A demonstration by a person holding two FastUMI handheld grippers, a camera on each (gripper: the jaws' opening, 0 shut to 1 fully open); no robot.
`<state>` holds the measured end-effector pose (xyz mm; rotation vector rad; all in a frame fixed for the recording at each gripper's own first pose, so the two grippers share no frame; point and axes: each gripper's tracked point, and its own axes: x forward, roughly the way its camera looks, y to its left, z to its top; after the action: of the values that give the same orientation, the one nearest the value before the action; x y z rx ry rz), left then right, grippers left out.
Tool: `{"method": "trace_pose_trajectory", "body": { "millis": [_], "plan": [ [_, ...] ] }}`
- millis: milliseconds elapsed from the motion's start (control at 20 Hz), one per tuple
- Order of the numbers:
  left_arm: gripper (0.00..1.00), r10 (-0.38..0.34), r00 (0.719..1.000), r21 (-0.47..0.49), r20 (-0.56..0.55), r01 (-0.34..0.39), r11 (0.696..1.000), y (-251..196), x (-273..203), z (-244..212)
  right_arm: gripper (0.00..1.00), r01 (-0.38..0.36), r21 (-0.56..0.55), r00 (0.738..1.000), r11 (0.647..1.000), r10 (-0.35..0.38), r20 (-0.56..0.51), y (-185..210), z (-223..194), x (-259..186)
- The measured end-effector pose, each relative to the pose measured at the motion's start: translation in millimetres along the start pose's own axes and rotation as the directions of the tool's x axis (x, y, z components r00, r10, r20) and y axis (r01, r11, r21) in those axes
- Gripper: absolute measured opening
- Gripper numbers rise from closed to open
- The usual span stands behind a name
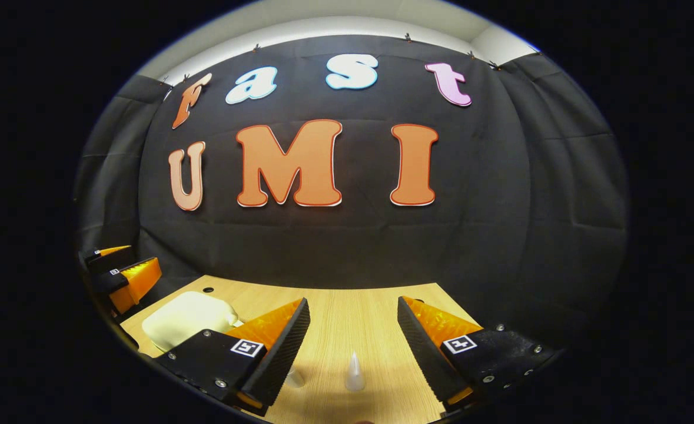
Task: First open the suitcase, pack the skin care products into it, and then close the suitcase.
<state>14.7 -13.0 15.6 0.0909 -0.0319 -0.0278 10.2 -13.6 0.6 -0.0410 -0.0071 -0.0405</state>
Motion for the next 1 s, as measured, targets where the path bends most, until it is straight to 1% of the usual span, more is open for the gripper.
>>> {"method": "trace_pose_trajectory", "body": {
  "millis": [250,450,500,550,600,750,850,950,1000],
  "plan": [
    [0.99,-0.006,1.0,0.069,-0.004,0.007,0.998,-7.5,2.6,-7.1,0.95,0.012,-0.004,1.0,1.0,-0.012,-0.012,-4.7,-4.2,2.4],
    [0.99,-0.026,0.999,0.163,-0.031,0.031,0.986,-15.0,3.4,-23.7,0.95,0.028,-0.03,0.999,0.999,-0.029,-0.019,-11.0,-11.6,-1.7],
    [1.0,-0.034,0.998,0.188,-0.046,0.042,0.981,-18.1,2.7,-31.8,0.95,0.031,-0.039,0.999,0.999,-0.032,-0.022,-12.4,-14.5,-3.5],
    [0.99,-0.038,0.998,0.221,-0.06,0.05,0.974,-20.5,2.3,-38.4,0.95,0.034,-0.046,0.999,0.998,-0.035,-0.028,-14.1,-18.3,-6.4],
    [1.0,-0.046,0.996,0.258,-0.072,0.063,0.964,-23.6,1.7,-47.6,0.95,0.037,-0.053,0.999,0.998,-0.039,-0.037,-16.6,-22.8,-7.6],
    [0.99,-0.062,0.99,0.347,-0.125,0.102,0.932,-37.3,-4.7,-75.9,0.95,0.055,-0.061,0.996,0.997,-0.059,-0.066,-25.7,-35.7,-12.5],
    [0.99,-0.075,0.985,0.408,-0.154,0.132,0.903,-48.7,-6.5,-94.9,0.95,0.065,-0.057,0.994,0.996,-0.069,-0.084,-31.9,-43.5,-14.8],
    [0.99,-0.092,0.979,0.483,-0.181,0.17,0.859,-60.5,-8.5,-114.9,0.95,0.078,-0.057,0.992,0.995,-0.084,-0.098,-38.4,-48.6,-16.8],
    [0.99,-0.095,0.977,0.53,-0.192,0.185,0.828,-67.5,-13.1,-125.4,0.95,0.086,-0.057,0.991,0.995,-0.091,-0.102,-42.5,-51.0,-17.8]
  ]
}}
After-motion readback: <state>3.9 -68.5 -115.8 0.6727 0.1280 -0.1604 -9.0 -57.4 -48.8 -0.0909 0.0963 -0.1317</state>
